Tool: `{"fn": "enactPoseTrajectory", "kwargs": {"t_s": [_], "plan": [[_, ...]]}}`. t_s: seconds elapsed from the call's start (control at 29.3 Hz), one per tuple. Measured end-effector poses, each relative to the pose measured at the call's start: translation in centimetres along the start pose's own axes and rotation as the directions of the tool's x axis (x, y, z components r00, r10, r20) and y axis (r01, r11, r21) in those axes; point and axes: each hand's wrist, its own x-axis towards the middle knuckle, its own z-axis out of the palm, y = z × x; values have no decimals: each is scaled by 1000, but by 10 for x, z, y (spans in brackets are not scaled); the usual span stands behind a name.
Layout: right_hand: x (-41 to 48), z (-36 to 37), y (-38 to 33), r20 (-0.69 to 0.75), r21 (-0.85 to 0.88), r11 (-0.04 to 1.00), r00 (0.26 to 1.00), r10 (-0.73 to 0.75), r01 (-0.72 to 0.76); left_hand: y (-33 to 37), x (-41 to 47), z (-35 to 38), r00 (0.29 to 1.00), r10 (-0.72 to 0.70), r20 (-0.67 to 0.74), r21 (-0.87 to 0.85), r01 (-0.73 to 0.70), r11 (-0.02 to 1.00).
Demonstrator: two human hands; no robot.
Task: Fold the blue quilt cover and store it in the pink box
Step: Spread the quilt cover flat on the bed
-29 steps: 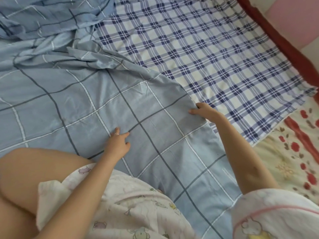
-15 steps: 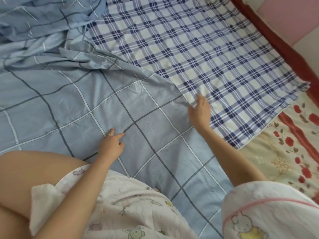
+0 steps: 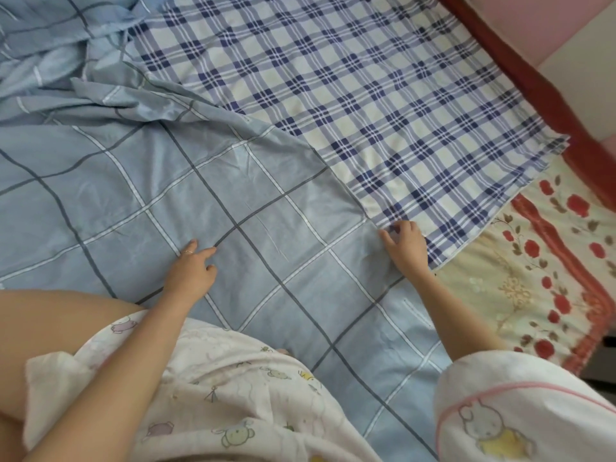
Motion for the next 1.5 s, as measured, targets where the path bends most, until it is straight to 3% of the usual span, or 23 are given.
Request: {"fn": "enactPoseTrajectory", "kwargs": {"t_s": [0.21,0.38,0.55,0.62,0.65,0.68,0.75,0.79,0.82,0.85,0.89,0.96,0.99,1.06,1.13,1.23,1.26,1.3,1.33,1.37,1.4,1.47,1.5], "plan": [[-33,-13,18,290,87,996,957,-4,-22,1,-4,1,1000,-9,-8,16,9,1000],[-43,-15,42,40,19,1000,999,1,-2,1,-5,2,1000,6,2,48,-6,999],[-57,2,24,-219,-6,996,972,85,-88,0,-9,4,999,23,24,42,-24,999],[-66,13,5,-266,-126,992,964,-23,-12,2,-9,2,999,21,29,26,-22,999],[-76,21,-5,-228,-166,976,958,-174,138,3,-8,2,999,20,30,24,-20,999],[-90,32,-11,-139,-193,914,913,-384,356,3,-8,2,999,16,32,27,-17,999],[-127,62,-4,122,-211,578,608,-785,788,2,-10,3,999,9,38,40,-10,999],[-142,71,12,257,-212,422,467,-846,881,2,-11,2,999,5,41,46,-7,999],[-148,71,33,347,-217,369,425,-836,904,1,-11,3,999,5,43,50,-8,999],[-146,66,53,368,-237,437,496,-787,868,1,-12,3,999,12,46,55,-14,998],[-140,59,73,326,-280,600,662,-675,750,0,-13,3,999,18,51,60,-21,998],[-130,39,107,159,-361,909,974,-161,210,0,-13,4,998,17,53,61,-20,998],[-123,29,117,60,-351,930,988,139,-109,1,-12,5,999,10,51,59,-13,998],[-110,11,111,-53,-217,835,860,507,-505,3,-12,5,999,1,48,64,-4,998],[-97,8,87,-189,-196,845,865,464,-497,7,-10,5,998,-1,55,64,-2,998],[-83,20,24,-106,-198,979,992,-63,41,11,-11,6,998,-8,69,46,4,999],[-79,28,-1,35,-212,905,928,-371,370,13,-12,7,997,-3,72,33,1,999],[-72,37,-23,206,-207,739,767,-607,641,15,-16,6,998,-7,60,8,7,1000],[-56,47,-45,330,-206,591,624,-708,780,15,-18,3,1000,-11,16,-20,11,1000],[-29,56,-74,366,-217,540,580,-728,813,11,-19,-7,999,-17,-44,-36,15,999],[-3,58,-98,356,-215,660,687,-633,719,14,-19,-13,997,0,-77,-29,-3,1000],[43,53,-150,209,-116,965,956,-208,235,15,-18,-32,990,40,-134,-10,-41,999],[58,50,-179,209,-62,998,978,8,5,12,-19,-46,984,50,-172,-16,-54,998]]}}
